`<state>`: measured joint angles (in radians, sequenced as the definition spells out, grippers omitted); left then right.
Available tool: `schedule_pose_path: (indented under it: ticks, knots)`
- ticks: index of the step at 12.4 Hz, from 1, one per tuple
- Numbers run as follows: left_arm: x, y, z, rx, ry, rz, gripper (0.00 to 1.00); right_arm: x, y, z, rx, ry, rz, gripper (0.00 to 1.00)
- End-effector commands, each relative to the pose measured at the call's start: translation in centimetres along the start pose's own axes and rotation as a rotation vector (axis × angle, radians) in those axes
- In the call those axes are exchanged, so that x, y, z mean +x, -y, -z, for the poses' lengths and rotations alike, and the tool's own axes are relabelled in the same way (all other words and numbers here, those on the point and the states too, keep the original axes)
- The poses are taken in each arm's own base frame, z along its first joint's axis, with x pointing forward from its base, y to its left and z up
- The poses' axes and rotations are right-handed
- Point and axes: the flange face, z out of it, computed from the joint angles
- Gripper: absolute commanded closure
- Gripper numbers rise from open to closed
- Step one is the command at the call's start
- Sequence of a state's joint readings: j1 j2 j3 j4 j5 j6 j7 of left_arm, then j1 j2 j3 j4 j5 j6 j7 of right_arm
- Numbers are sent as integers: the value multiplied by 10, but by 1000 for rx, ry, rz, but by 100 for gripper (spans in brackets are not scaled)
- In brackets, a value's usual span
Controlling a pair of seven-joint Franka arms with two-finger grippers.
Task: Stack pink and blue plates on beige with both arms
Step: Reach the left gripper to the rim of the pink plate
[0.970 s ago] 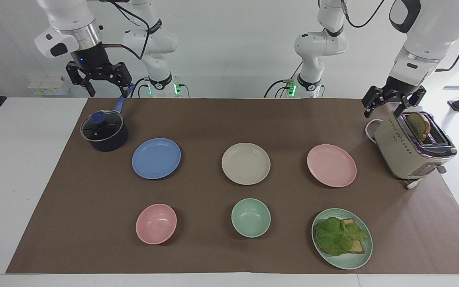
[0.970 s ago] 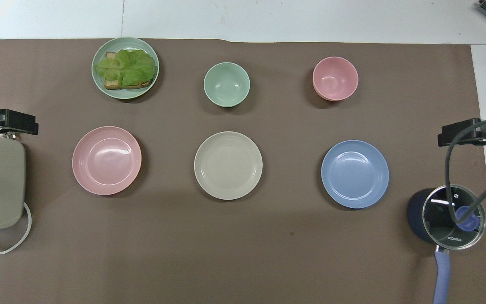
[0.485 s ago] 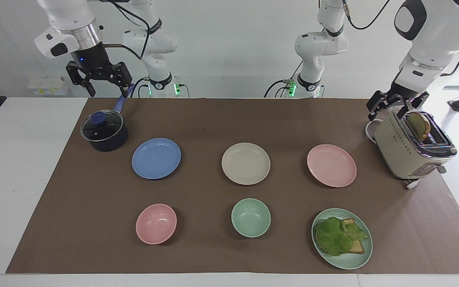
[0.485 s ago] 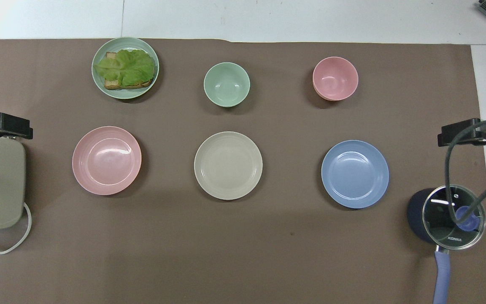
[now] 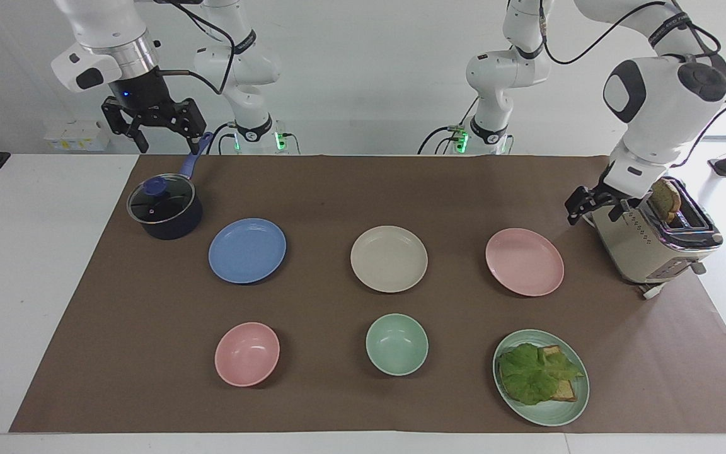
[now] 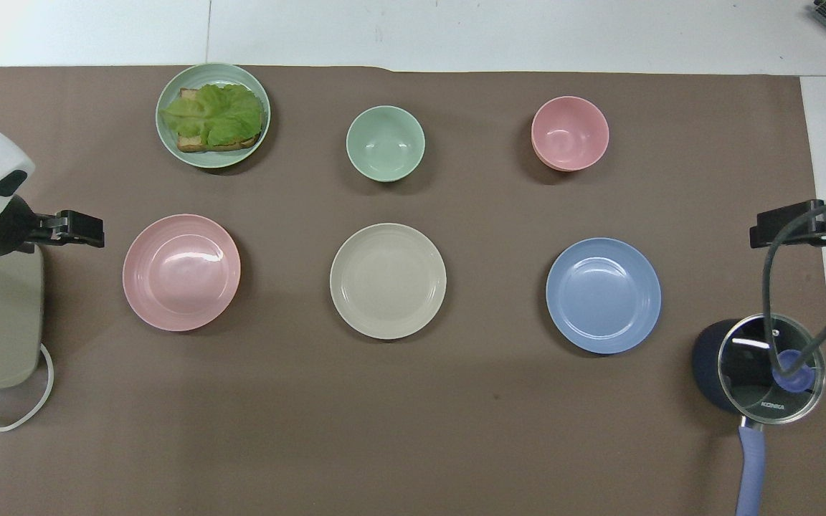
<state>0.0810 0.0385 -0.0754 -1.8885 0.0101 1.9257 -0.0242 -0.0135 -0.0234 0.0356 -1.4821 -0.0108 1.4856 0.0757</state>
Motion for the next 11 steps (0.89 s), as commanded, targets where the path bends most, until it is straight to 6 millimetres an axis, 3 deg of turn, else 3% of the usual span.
schedule_pose_path:
  ticks: [1, 5, 8, 9, 10, 11]
  knots:
    - [2, 6, -54, -9, 49, 16, 0, -3, -4, 3, 2, 9, -20, 0]
    - [4, 13, -140, -19, 91, 29, 0, -3, -4, 3, 1, 7, -18, 0]
    - [-15, 19, -169, -19, 130, 45, 0, -3, -3, 3, 2, 7, -18, 0]
    - [-22, 27, -171, -19, 144, 57, 23, -3, -3, 3, 2, 7, -18, 0]
    - [-25, 27, -171, -19, 164, 54, 55, -3, -3, 3, 2, 7, -18, 0]
    - [-24, 25, -171, -19, 172, 51, 81, -3, -4, 3, 1, 6, -21, 0]
